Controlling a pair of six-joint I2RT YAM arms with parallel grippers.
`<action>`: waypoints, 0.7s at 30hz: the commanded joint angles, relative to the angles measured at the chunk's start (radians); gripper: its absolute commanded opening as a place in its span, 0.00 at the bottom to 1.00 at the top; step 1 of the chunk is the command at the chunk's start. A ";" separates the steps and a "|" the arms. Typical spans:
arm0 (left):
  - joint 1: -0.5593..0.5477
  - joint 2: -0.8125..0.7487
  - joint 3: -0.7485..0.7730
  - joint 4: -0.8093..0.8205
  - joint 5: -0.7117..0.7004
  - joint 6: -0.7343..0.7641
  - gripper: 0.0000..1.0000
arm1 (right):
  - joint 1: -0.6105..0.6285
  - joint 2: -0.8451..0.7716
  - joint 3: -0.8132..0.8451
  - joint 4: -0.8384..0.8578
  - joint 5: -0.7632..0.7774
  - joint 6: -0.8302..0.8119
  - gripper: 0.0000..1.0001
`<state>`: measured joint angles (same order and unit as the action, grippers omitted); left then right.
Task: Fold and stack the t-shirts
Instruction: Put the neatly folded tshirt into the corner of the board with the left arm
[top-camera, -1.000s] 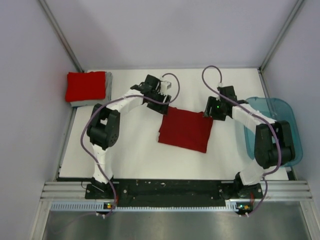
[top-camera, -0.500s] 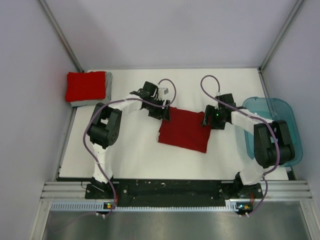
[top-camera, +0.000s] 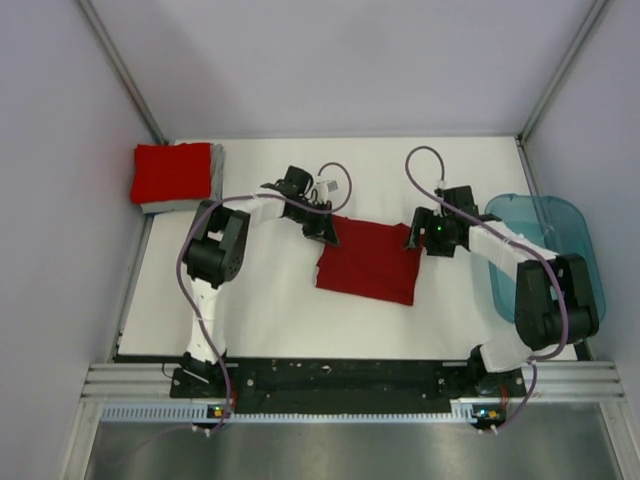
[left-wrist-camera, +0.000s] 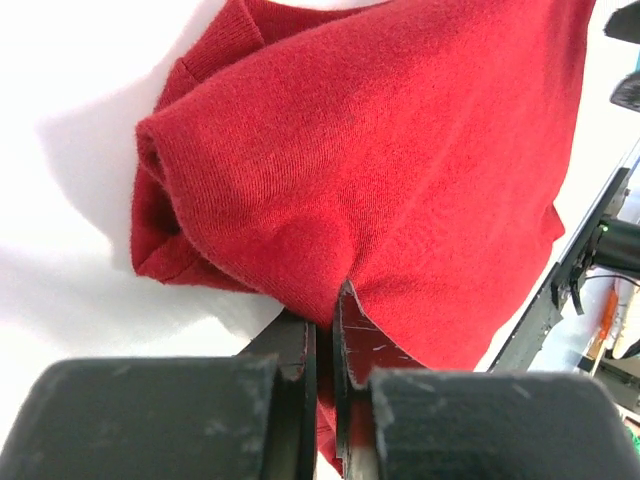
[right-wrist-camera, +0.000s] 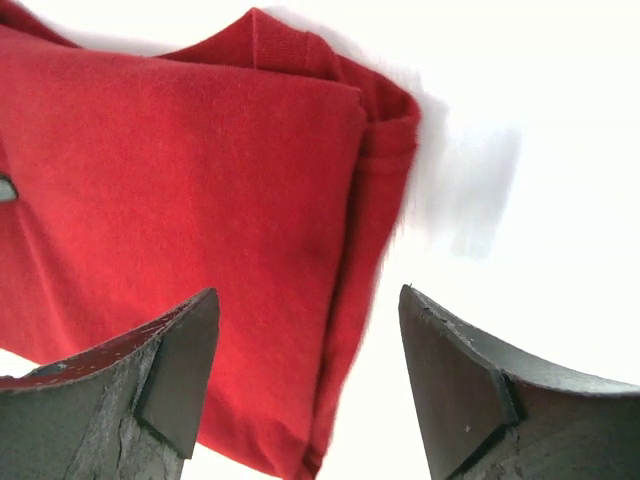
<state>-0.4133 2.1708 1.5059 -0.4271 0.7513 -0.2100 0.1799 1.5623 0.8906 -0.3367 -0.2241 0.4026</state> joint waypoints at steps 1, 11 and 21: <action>0.086 -0.129 -0.018 -0.050 -0.038 0.079 0.00 | -0.010 -0.163 0.008 -0.054 0.045 -0.053 0.72; 0.278 -0.227 0.062 -0.229 -0.220 0.325 0.00 | -0.011 -0.346 0.019 -0.160 0.132 -0.131 0.99; 0.373 -0.118 0.427 -0.371 -0.604 0.466 0.00 | -0.010 -0.390 0.019 -0.215 0.186 -0.160 0.99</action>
<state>-0.0788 2.0159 1.7882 -0.7536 0.3328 0.1715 0.1783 1.2007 0.8909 -0.5262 -0.0868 0.2657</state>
